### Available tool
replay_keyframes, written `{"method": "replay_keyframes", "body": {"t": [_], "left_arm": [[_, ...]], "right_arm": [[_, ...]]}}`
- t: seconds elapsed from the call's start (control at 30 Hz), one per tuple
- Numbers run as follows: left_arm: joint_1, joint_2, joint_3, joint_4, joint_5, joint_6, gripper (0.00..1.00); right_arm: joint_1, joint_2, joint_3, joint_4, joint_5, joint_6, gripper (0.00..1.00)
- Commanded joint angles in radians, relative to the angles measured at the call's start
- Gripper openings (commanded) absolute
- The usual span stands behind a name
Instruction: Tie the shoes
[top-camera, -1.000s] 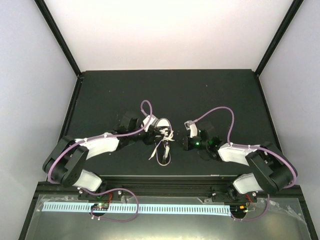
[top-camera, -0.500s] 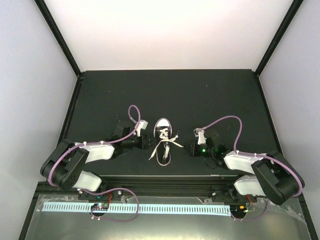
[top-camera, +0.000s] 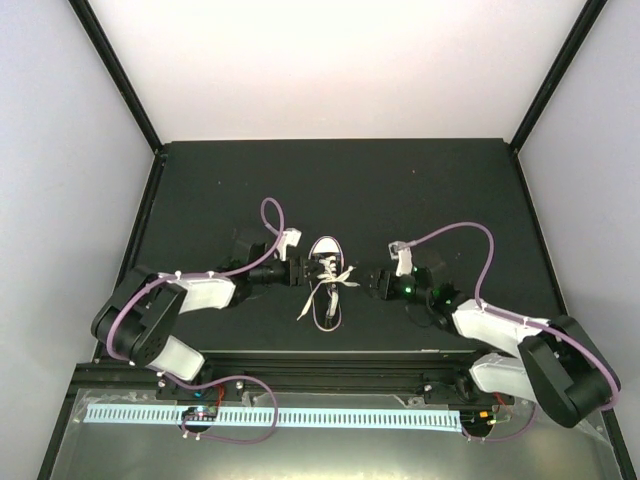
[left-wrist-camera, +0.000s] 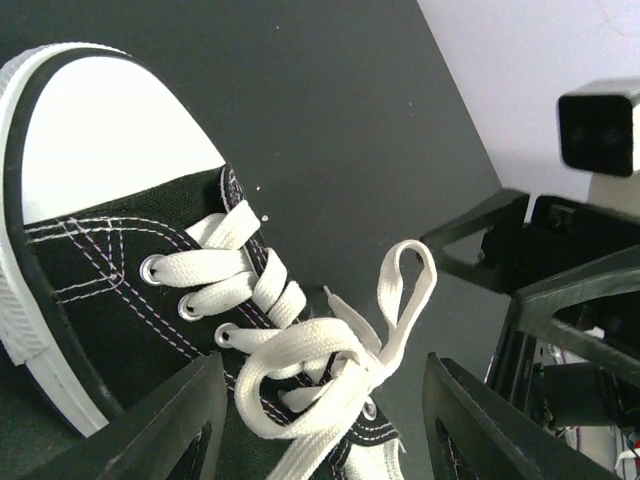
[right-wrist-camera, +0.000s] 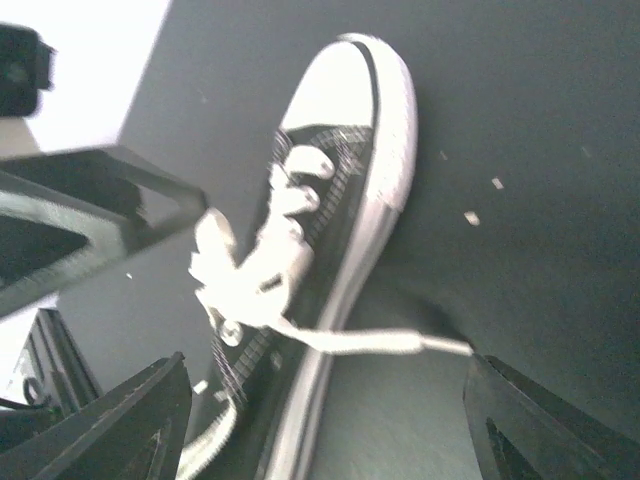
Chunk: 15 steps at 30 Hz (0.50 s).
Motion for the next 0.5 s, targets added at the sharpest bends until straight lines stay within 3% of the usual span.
{"method": "replay_keyframes", "body": {"t": [0.0,0.27,0.47], "left_arm": [[0.003,0.049,0.049,0.033,0.042,-0.025,0.56],[-0.004,0.128,0.065,0.067,0.066,-0.065,0.55],[-0.022,0.161,0.071,0.1,0.074,-0.087,0.51]], "right_arm": [[-0.003,0.064,0.087,0.113,-0.044,0.025,0.78],[0.033,0.255,0.2,0.215,-0.109,0.049,0.8],[0.063,0.337,0.226,0.247,-0.123,0.063,0.7]]}}
